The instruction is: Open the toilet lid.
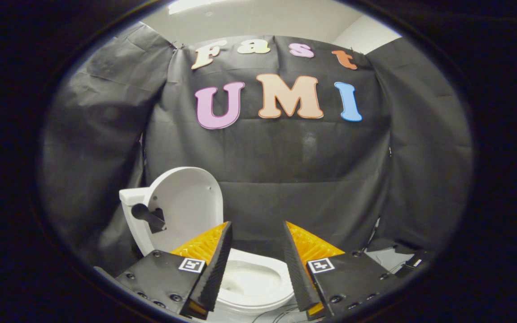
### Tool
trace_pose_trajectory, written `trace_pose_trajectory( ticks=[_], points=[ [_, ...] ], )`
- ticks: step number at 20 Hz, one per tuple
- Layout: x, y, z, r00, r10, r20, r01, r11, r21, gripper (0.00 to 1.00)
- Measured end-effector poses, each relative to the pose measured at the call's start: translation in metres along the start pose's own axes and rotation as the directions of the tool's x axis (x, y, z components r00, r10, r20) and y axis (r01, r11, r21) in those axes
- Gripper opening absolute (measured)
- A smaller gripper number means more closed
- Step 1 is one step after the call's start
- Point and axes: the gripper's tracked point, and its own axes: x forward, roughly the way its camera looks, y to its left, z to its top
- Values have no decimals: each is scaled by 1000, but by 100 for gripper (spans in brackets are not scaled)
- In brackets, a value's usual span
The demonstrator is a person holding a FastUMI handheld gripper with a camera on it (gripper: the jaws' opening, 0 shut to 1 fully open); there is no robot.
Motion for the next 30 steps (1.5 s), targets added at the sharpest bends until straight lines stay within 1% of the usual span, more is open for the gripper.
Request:
trace_pose_trajectory(
  ticks=[3, 5, 7, 10, 12, 15, 19, 25, 26, 27, 29, 30],
  points=[
    [-5, -15, -22, 997, 21, -75, -21, 1000, 5, 69],
    [-10, -26, -35, 993, 18, -117, -19, 1000, -5, 69],
    [-18, -28, -42, 989, 42, -139, -44, 999, -12, 69],
    [-22, -32, -37, 990, 77, -121, -79, 997, -12, 69],
    [-20, -40, -35, 992, 66, -111, -69, 997, -21, 69],
    [-21, -43, -36, 990, 80, -117, -84, 996, -28, 69],
    [-18, -51, -34, 991, 67, -118, -71, 997, -29, 69],
    [-19, -46, -35, 991, 51, -125, -59, 996, -60, 69],
    [-22, -43, -35, 990, 63, -123, -71, 996, -59, 69],
    [-25, -38, -37, 989, 71, -129, -79, 995, -60, 69],
    [-31, -49, -52, 984, 45, -175, -57, 996, -68, 69],
    [-36, -46, -52, 983, 74, -168, -82, 996, -39, 69]
  ],
)
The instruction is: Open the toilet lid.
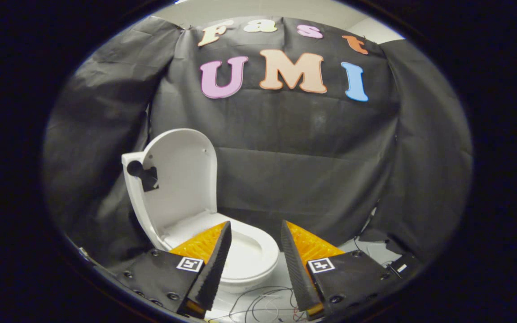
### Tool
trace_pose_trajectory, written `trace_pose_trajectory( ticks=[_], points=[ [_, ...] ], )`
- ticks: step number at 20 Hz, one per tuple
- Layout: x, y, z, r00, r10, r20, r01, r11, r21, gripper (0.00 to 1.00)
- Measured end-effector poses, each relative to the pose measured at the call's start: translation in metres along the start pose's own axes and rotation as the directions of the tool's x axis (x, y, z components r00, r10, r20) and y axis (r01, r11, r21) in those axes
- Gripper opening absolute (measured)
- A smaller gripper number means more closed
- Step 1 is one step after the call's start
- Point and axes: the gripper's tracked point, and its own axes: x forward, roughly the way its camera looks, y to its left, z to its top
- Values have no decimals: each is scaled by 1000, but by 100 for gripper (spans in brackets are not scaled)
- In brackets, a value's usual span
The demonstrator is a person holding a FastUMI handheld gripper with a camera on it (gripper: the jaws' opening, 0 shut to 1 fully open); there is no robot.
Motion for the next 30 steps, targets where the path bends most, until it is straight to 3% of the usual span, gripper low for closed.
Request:
trace_pose_trajectory(
  ticks=[6, 10, 12, 13, 30],
  points=[
    [-35, -5, 21, 995, 8, 101, -20, 994, 110, 70],
    [-61, -5, 44, 973, -8, 230, -15, 995, 98, 70],
    [-71, -2, 27, 985, 3, 172, -14, 998, 60, 70],
    [-75, -3, 34, 977, 2, 214, -16, 998, 66, 70],
    [-71, -3, 32, 981, -4, 194, -10, 997, 75, 70]
  ],
)
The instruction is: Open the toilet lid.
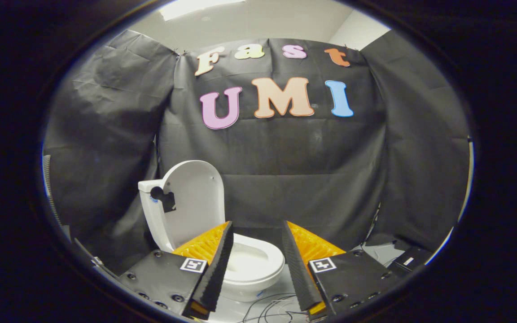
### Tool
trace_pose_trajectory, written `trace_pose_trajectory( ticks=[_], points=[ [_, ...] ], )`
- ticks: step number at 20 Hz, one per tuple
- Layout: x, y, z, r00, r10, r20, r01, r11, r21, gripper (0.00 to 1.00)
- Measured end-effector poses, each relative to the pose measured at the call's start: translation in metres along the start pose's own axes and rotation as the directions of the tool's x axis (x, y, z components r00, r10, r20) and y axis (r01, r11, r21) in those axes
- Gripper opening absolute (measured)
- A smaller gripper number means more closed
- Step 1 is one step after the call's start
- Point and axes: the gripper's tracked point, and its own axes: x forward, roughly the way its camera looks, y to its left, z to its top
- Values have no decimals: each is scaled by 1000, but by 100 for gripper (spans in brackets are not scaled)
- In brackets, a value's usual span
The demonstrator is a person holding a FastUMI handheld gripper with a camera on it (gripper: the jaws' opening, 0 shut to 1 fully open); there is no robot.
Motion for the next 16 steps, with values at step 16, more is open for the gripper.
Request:
trace_pose_trajectory(
  ticks=[16],
  points=[
    [0, 1, 0, 1000, 0, -2, 0, 1000, -3, 70]
  ],
)
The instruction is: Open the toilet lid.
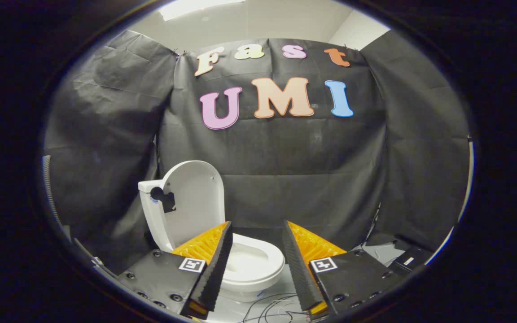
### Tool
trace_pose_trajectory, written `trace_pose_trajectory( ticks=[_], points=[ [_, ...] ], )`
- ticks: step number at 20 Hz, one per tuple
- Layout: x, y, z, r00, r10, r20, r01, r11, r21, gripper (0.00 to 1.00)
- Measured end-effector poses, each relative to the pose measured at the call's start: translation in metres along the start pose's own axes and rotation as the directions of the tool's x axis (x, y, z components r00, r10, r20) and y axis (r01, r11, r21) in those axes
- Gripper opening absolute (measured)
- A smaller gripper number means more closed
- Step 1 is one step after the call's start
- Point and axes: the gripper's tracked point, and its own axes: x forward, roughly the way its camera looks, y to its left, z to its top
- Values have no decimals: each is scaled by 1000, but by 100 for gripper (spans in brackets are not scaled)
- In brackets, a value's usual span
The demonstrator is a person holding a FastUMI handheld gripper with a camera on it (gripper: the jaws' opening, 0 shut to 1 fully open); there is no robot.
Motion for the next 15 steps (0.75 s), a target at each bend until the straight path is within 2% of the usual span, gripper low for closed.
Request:
trace_pose_trajectory(
  ticks=[15],
  points=[
    [1, 0, 0, 1000, -1, -4, 1, 1000, -4, 70]
  ],
)
